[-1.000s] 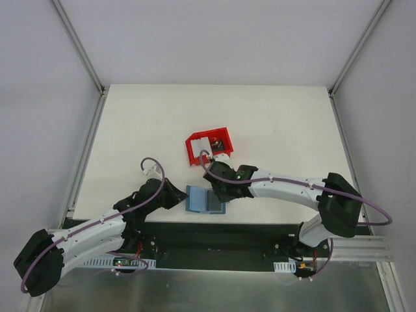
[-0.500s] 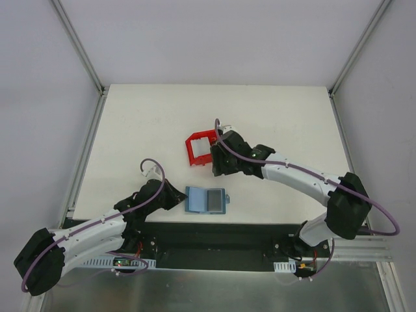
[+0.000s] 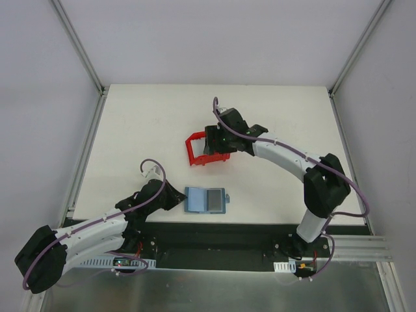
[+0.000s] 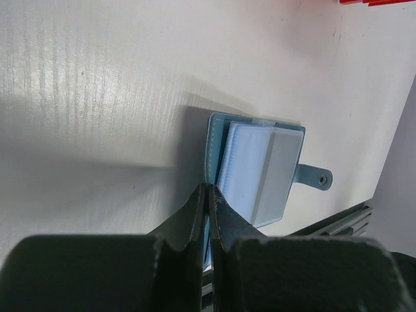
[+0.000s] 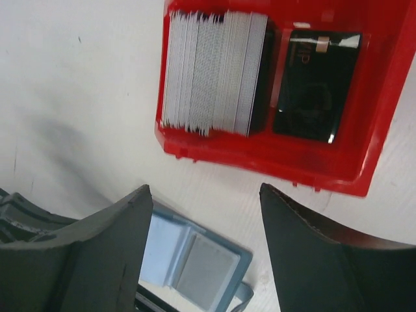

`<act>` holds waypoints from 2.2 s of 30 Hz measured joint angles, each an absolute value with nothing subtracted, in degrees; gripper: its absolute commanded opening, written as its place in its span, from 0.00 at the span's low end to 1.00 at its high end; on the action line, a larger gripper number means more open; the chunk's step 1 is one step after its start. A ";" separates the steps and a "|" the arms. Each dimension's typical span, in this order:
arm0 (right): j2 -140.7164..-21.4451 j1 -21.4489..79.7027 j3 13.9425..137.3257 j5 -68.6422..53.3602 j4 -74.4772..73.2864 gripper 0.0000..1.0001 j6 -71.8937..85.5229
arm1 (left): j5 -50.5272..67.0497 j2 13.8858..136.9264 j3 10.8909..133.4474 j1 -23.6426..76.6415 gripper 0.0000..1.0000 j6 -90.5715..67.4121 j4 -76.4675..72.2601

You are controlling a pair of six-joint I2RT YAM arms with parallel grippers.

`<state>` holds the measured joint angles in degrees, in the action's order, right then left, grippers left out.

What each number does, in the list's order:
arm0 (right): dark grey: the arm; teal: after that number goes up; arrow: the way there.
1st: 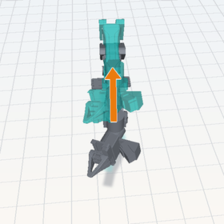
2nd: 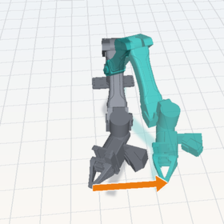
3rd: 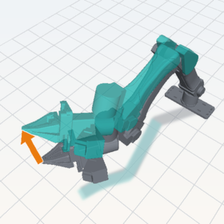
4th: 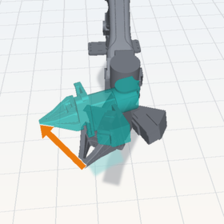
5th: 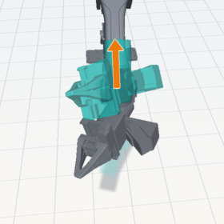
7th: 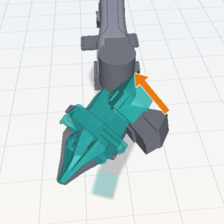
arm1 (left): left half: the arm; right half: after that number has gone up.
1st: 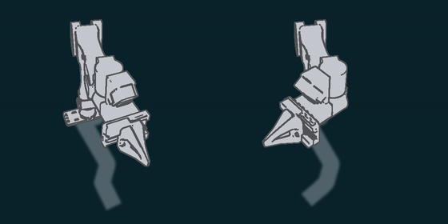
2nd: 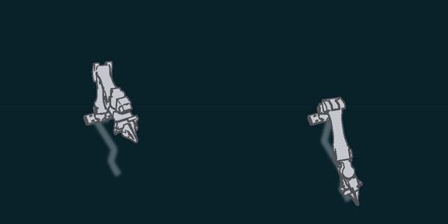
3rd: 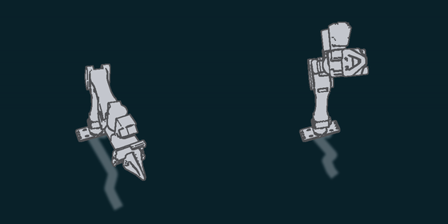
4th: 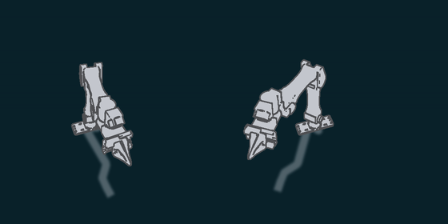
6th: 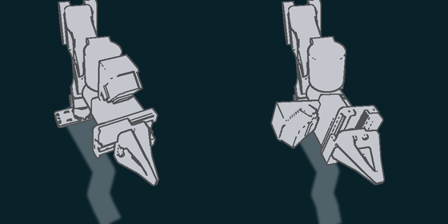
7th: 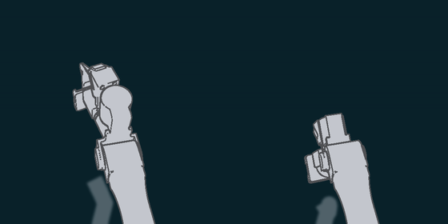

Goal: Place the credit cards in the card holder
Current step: Pick up the credit card from the storage box.

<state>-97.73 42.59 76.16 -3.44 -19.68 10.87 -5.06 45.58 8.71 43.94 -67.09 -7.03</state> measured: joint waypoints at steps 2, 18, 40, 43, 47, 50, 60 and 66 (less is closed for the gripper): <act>-100.31 41.56 78.56 -4.82 -19.25 0.70 10.52 | -5.10 45.63 8.71 43.92 0.00 -67.13 -7.01; -118.83 37.10 93.19 -14.31 -19.97 0.72 9.02 | -6.24 46.30 8.71 43.92 0.00 -67.18 -7.05; -121.71 35.11 94.59 -22.39 -19.73 0.57 8.82 | -6.48 49.56 8.73 43.90 0.00 -67.16 -7.84; -121.71 34.98 94.59 -22.85 -19.57 0.52 8.84 | -6.48 49.76 8.73 43.90 0.00 -67.16 -7.94; -121.69 34.94 94.56 -22.98 -19.44 0.44 8.91 | -6.48 50.04 8.73 43.90 0.00 -67.16 -8.05; -121.69 34.89 94.37 -22.85 -19.22 0.43 8.93 | -6.48 50.04 8.73 43.90 0.00 -67.16 -8.16; -121.43 34.79 93.86 -22.81 -19.03 0.40 8.93 | -6.46 50.22 8.73 43.90 0.00 -67.16 -8.34; -120.77 34.61 93.84 -22.83 -19.00 0.35 8.95 | -6.46 50.39 8.73 43.90 0.00 -67.16 -8.38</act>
<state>-120.77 34.61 93.84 -22.83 -19.00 8.95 -6.46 50.39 8.73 43.90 -67.16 -8.38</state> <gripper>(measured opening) 0.367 0.006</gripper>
